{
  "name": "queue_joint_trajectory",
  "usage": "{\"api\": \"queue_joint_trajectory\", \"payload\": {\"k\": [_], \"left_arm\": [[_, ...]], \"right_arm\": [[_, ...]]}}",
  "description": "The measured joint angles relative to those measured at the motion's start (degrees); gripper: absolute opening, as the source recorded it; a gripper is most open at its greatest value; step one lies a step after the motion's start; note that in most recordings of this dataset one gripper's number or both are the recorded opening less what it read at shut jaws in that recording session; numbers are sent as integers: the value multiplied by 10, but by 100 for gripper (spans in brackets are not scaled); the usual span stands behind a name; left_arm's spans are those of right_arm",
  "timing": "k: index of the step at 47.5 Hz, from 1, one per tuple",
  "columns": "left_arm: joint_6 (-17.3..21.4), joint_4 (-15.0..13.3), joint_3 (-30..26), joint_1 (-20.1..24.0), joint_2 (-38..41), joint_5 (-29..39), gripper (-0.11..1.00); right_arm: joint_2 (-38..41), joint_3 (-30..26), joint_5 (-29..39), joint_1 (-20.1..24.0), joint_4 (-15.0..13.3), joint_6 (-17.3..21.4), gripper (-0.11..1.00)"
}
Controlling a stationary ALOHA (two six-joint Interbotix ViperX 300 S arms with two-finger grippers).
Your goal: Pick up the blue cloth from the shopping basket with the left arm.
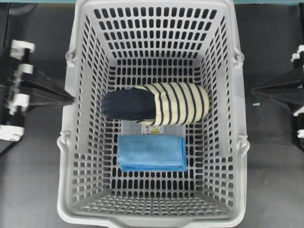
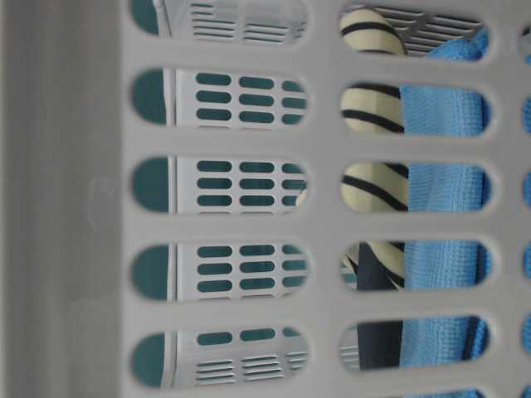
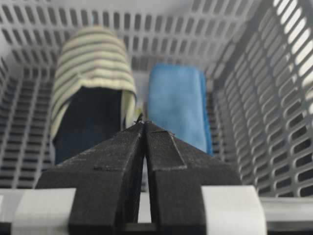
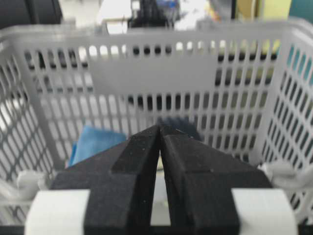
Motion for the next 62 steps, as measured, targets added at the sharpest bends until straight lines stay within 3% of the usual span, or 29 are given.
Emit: {"api": "queue_joint_trajectory", "payload": {"k": [4,11,15,27,31,51,62], "left_arm": [[2,0,-43,-4,47,42,0],[7,0,-95,-4,119,91,1],[8,0,-127,-5,163,114,8],[7,1,-201,-25,279,164,76],[8,1,-226,-37,316,176,89],[-3,1,-322,-59,470,211,89],[-3,1,-335,-74,530,212,89]], "right_arm": [[-1,-6,19,0,1,0,25],[-5,-11,33,0,1,1,69],[-8,-12,40,0,0,1,82],[-27,-12,49,-2,1,0,75],[-35,-12,48,-2,1,2,75],[-52,-7,49,-3,0,14,75],[-52,-4,49,-3,1,14,75]]}}
